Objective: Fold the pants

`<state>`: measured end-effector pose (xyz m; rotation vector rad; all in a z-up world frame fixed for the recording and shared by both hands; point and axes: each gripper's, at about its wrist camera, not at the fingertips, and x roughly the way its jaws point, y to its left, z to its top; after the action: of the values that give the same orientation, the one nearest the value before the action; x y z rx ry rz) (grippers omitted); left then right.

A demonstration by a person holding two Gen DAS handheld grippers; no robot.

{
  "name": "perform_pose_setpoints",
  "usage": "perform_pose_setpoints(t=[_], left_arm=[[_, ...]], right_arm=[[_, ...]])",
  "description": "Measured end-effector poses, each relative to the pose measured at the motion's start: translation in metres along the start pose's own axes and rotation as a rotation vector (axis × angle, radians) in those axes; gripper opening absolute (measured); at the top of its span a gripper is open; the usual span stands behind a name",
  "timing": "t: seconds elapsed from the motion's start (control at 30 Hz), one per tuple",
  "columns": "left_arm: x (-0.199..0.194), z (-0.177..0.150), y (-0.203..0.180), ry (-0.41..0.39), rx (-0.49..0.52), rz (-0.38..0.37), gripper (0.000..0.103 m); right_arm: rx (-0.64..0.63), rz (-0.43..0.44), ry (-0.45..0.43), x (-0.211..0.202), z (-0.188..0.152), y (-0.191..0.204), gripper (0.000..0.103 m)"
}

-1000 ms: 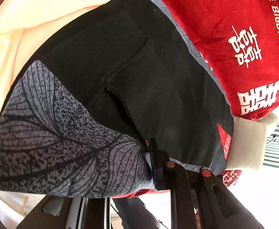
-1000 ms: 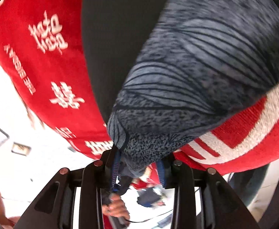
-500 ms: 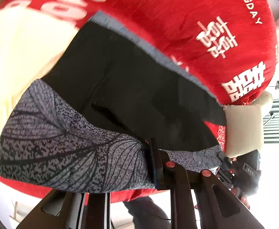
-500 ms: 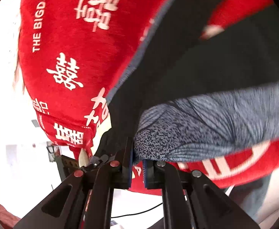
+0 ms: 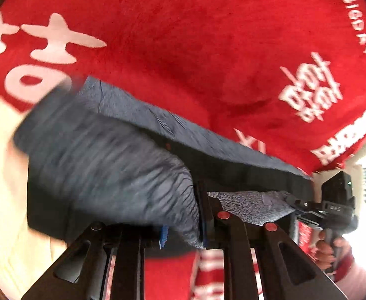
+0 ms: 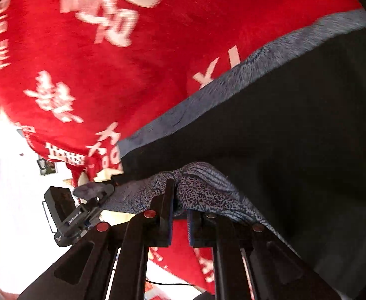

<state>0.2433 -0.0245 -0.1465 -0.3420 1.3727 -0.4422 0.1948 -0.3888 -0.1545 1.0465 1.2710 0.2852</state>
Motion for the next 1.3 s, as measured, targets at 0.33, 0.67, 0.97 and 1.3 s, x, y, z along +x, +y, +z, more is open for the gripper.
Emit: perform_pose_setpoints(t=[0.33, 0.67, 0.97, 1.3], left_arm=[[0.032, 0.022, 0.006, 0.062, -0.026, 0.016, 0.03], [-0.017, 0.004, -0.01, 0.007, 0.107, 0.22, 0.084], [0.053, 0.005, -0.054, 0.04, 0.257, 0.301, 0.084], [0.06, -0.016, -0.073, 0.075, 0.268, 0.372, 0.084]], right_arm=[[-0.01, -0.007, 0.086, 0.038, 0.046, -0.023, 0.011], [-0.118, 0.005, 0.018, 0.01, 0.025, 0.033, 0.061], [-0.299, -0.293, 0.092, 0.052, 0.028, 0.057, 0.038], [-0.22, -0.158, 0.006, 0.005, 0.032, 0.041, 0.057]])
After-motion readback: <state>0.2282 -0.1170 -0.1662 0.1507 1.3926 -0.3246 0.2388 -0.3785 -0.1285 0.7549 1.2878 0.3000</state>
